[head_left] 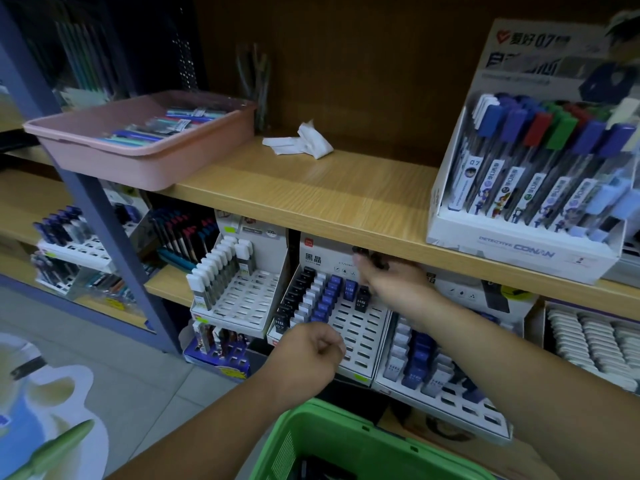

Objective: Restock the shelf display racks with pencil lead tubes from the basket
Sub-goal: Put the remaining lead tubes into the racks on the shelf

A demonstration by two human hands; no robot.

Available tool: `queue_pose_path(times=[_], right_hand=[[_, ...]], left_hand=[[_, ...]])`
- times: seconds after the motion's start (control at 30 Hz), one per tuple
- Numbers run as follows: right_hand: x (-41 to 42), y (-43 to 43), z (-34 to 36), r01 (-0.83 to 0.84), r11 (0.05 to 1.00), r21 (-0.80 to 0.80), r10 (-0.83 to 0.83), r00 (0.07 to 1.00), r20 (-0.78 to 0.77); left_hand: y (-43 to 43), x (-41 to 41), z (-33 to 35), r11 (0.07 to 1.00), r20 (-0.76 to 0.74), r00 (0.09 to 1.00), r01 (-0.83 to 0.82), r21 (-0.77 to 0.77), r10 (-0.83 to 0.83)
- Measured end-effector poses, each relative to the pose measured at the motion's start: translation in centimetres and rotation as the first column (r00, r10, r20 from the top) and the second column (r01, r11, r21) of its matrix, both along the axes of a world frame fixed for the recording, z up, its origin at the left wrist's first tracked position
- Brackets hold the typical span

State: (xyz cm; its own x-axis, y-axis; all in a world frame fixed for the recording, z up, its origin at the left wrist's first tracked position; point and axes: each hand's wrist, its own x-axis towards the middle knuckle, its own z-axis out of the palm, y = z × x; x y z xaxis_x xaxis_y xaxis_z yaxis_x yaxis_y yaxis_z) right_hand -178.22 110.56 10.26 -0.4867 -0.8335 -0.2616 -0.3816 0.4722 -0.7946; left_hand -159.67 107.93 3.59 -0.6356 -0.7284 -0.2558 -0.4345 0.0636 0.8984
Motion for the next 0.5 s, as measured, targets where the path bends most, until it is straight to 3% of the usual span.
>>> queue_pose_path(times=[0.07, 0.13, 0.23, 0.33, 0.5], right_hand=[[1.0, 0.5, 0.7, 0.077, 0.993, -0.085, -0.033, 0.902, 0.431], [1.5, 0.9, 0.8, 0.055, 0.989, -0.141, 0.036, 0.82, 0.572], [2.2, 1.4, 0.6, -0.026, 0.988, -0.154, 0.108, 0.825, 0.554], [2.5, 1.9, 0.3, -0.004, 0.986, -0.166, 0.088, 0.86, 0.502], [2.2, 2.3, -0.9, -0.027, 0.992, -0.12, 0.077, 0.898, 0.433]], left_hand=[[0.5, -0.3, 0.8, 1.0, -0.082, 0.996, -0.022, 0.0, 0.021], [1.0, -0.9, 1.7, 0.997, -0.159, 0.985, -0.054, 0.06, 0.063], [1.7, -1.7, 2.7, 0.953, -0.275, 0.945, -0.093, 0.289, 0.176], [1.9, -1.7, 3.3, 0.889, -0.378, 0.891, -0.057, 0.454, 0.25], [2.1, -1.6, 3.3, 0.914, -0.402, 0.894, -0.022, 0.406, 0.2]])
